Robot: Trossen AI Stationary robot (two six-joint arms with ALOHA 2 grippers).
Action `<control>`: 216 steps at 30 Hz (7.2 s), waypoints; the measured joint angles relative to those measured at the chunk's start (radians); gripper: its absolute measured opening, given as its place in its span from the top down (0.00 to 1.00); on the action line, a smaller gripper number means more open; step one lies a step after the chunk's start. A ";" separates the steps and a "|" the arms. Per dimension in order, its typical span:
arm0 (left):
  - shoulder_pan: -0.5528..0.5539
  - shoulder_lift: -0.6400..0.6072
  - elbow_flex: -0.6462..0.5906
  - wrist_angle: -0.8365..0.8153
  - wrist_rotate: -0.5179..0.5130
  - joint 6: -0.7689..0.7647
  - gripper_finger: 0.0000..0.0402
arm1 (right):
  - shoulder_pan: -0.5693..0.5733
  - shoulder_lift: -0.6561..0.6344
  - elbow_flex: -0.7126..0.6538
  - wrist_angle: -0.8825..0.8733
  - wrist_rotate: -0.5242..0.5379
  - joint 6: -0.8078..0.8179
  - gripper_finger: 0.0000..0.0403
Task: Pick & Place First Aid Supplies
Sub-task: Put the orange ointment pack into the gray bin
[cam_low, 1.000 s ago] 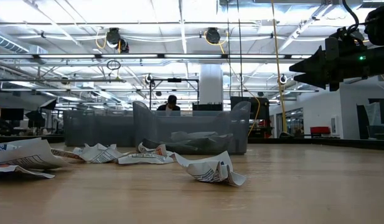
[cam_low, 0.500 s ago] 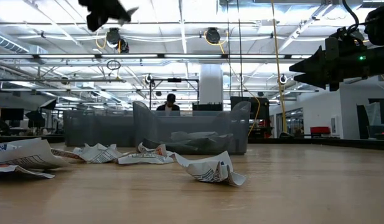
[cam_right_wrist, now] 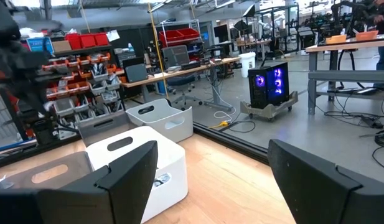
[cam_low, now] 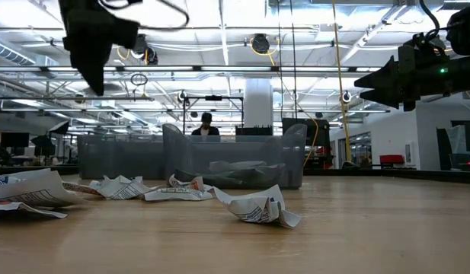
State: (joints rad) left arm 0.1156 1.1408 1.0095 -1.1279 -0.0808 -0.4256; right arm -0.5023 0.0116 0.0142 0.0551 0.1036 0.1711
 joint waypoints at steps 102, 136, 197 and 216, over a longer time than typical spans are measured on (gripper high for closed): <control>-0.558 0.592 0.835 -0.438 0.176 0.095 0.21 | 0.000 0.000 0.000 0.008 0.000 0.000 0.26; -0.912 0.673 0.336 0.148 0.163 -0.762 0.31 | 0.000 0.000 0.000 0.008 -0.001 0.000 0.26; -0.800 0.441 0.068 0.427 0.195 -1.034 0.98 | 0.000 0.000 0.000 0.008 -0.001 0.000 0.26; -0.804 0.514 -0.024 0.505 0.290 -0.858 0.99 | 0.000 0.000 0.000 0.008 0.000 0.000 0.26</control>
State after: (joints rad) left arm -0.6887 1.6550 0.9852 -0.6224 0.2094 -1.2831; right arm -0.5026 0.0116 0.0139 0.0631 0.1032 0.1711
